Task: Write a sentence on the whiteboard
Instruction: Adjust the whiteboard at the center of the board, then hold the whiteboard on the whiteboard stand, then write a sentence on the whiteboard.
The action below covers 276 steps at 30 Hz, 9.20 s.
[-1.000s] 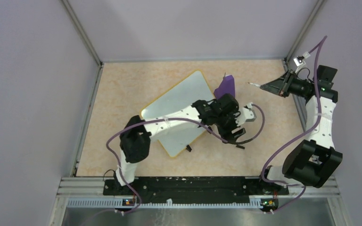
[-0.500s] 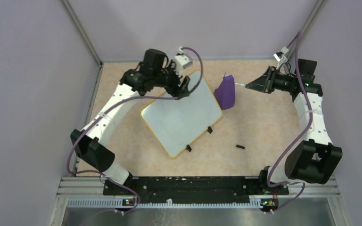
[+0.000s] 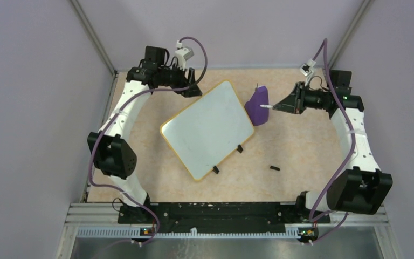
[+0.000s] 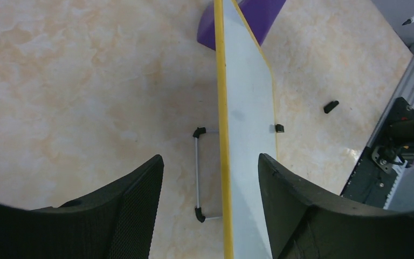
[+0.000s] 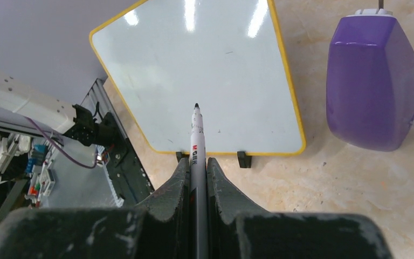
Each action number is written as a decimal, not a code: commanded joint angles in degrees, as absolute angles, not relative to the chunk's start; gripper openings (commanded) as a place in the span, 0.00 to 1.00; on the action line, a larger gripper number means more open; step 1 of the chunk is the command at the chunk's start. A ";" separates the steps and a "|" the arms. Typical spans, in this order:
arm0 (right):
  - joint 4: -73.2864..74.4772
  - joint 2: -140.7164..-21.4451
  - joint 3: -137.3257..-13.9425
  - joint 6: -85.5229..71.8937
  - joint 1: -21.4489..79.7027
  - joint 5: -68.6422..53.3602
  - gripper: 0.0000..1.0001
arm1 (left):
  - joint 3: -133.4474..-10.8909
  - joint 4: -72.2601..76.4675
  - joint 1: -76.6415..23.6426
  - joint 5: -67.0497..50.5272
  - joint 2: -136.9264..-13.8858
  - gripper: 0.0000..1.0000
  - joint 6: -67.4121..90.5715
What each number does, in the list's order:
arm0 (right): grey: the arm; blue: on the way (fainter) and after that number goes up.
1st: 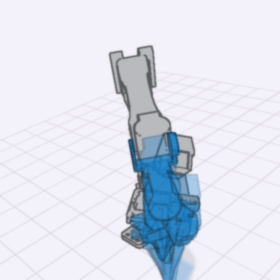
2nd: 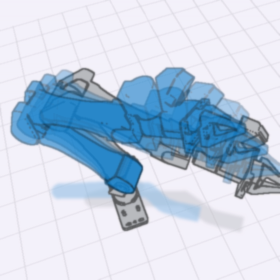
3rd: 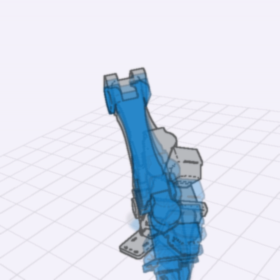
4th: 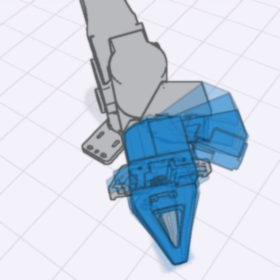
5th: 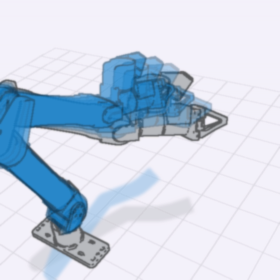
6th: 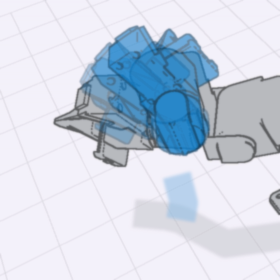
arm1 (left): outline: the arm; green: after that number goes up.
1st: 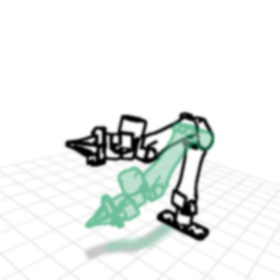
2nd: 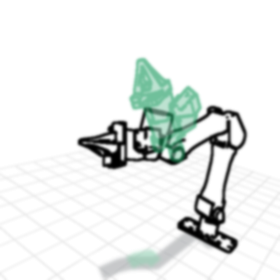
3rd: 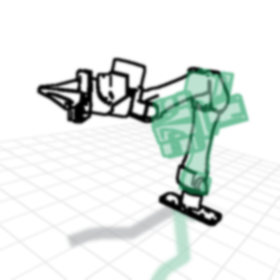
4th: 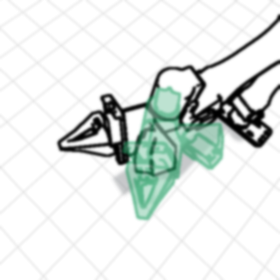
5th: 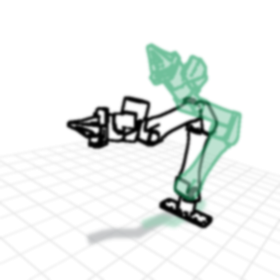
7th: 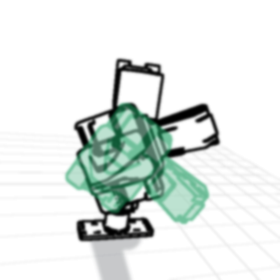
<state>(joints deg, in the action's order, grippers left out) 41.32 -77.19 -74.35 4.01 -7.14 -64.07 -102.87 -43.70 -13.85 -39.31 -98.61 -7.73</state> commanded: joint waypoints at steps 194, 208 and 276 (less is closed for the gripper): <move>23.12 -93.47 -89.47 10.32 55.36 -11.58 0.00 | -75.52 -41.14 -0.37 -69.85 -86.70 0.00 -10.55; 22.85 -91.28 -82.99 9.59 55.44 -15.31 0.00 | -75.58 -41.18 -0.39 -69.61 -86.79 0.00 -10.71; 18.58 -94.65 -90.69 8.27 54.63 -8.29 0.00 | -74.36 -40.47 -0.35 -69.32 -85.86 0.00 -10.55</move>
<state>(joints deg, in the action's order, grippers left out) 20.80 -94.39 -87.55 7.90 55.31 -10.76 -74.76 -40.73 -0.34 -69.60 -87.59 -10.63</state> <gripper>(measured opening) 0.084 0.109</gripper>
